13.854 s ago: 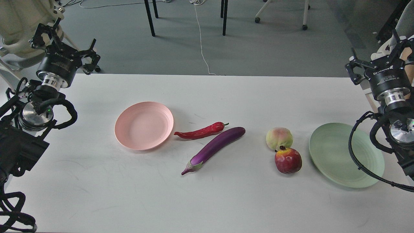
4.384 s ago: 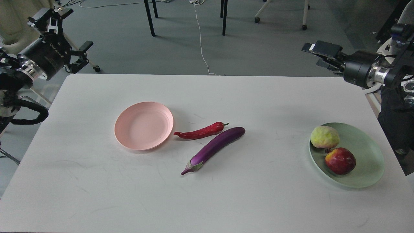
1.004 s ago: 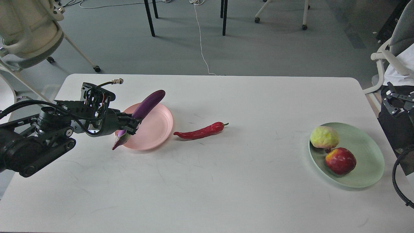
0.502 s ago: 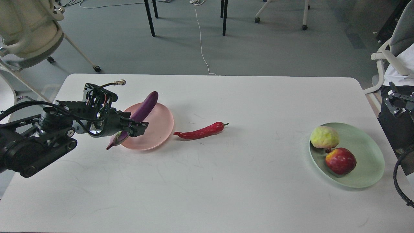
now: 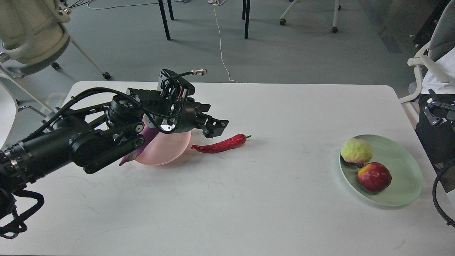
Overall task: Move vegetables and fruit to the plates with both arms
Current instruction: 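Release the eggplant and grasp the red chili pepper with left gripper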
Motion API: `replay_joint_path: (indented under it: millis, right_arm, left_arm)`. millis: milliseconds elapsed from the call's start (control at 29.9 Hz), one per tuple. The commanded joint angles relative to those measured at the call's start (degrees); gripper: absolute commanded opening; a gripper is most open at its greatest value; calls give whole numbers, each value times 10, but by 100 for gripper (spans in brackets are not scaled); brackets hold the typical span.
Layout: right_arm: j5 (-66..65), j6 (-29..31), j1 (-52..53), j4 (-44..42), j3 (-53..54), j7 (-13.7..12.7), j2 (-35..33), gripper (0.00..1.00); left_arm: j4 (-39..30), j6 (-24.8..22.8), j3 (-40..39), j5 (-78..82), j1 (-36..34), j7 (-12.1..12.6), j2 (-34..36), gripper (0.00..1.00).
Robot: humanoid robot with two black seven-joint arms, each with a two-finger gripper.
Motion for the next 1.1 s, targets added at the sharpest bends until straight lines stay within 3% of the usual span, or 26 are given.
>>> replay_joint_path:
  millis: [0,134,234,301,870,1071]
  right_arm:
    - [0,0,0,-1,2,0,-2,99]
    - [0,0,0,-2,5,0,-2,99]
    - [0,0,0,-2,5,0,-1,99]
    - [0,0,0,-1,5,0,0,99]
    - [0,0,0,0,6,0,0,99]
    - [0,0,0,-1,9,1,0,99]
  left_arm:
    - [15,6,43,22,-1,-1,-29,76]
    - [42,15,60,30,2,-3,-49,70]
    - [64,17,73,30,2,-5,-59,57]
    - [83,22,75,30,7,-5,-66,55]
    - [128,65,110,30,23,-6,-70,53]
    - [129,65,113,30,23,-6,-71,28]
